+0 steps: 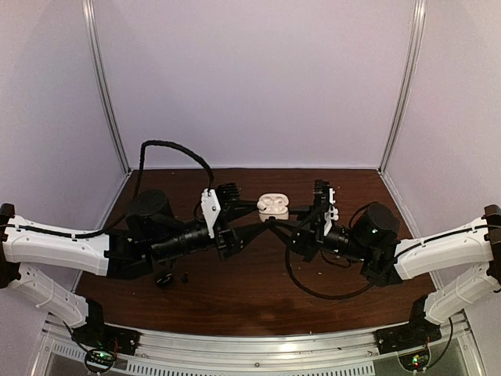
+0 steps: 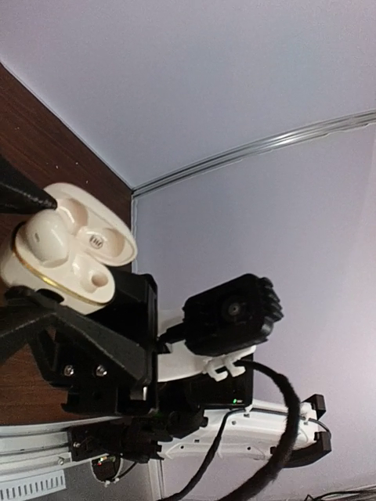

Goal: Insert the wireless bluetooth earbuds into the charging case
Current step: Insert the left earbud into the left side groove of the charging case, then adjust the left earbud in the left side groove of the charging case.

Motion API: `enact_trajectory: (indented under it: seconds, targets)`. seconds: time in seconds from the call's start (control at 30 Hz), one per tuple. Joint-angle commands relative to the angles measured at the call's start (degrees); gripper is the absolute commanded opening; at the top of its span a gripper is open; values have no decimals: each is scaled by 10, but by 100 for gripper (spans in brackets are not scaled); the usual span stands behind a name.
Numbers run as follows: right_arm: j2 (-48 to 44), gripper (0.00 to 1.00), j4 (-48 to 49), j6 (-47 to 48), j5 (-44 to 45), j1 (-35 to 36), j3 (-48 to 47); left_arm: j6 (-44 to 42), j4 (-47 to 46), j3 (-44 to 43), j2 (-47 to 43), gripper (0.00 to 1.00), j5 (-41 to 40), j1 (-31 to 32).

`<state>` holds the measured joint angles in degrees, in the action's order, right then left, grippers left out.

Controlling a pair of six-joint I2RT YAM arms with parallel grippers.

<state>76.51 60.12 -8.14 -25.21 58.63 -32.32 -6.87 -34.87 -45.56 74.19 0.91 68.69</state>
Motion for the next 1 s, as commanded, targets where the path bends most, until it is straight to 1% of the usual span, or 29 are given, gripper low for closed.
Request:
enact_trajectory:
  seconds: [0.0, 0.17, 0.27, 0.33, 0.43, 0.53, 0.6, 0.67, 0.77, 0.83, 0.9, 0.97]
  targets:
    - [-4, 0, 66, -3, 6, 3, -7, -1, 43, -5, -2, 44, 8, 4]
    - [-4, 0, 65, -1, 9, 3, -2, 2, 46, 0, -11, 52, 1, 4]
    - [-4, 0, 63, 0, 9, 1, 0, 8, 43, 6, -20, 55, 0, 4]
    - [-5, 0, 62, -1, 9, 2, 2, 15, 44, 11, -29, 56, -24, 4]
    - [-9, 0, 56, -1, 8, 2, 7, 23, 52, 23, -46, 58, -38, 4]
    - [-16, 0, 38, 0, 8, 1, 11, 38, 80, 32, -71, 61, -45, 3]
    - [-22, 0, 16, 0, 6, 0, 12, 43, 128, 23, -90, 62, -43, 2]
    - [-29, 0, -3, -2, 5, 0, 14, 36, 196, 9, -104, 62, -34, 1]
    - [-38, 0, -28, -6, 5, 0, 17, 11, 252, -2, -129, 57, -11, -1]
    - [-42, 0, -36, -10, 6, 0, 20, -10, 274, -8, -145, 53, 12, 0]
    - [-45, 0, -44, -14, 9, 0, 23, -32, 288, -16, -154, 46, 17, 0]
    - [-44, 0, -51, -18, 8, 0, 24, -60, 302, -29, -154, 43, 19, 0]
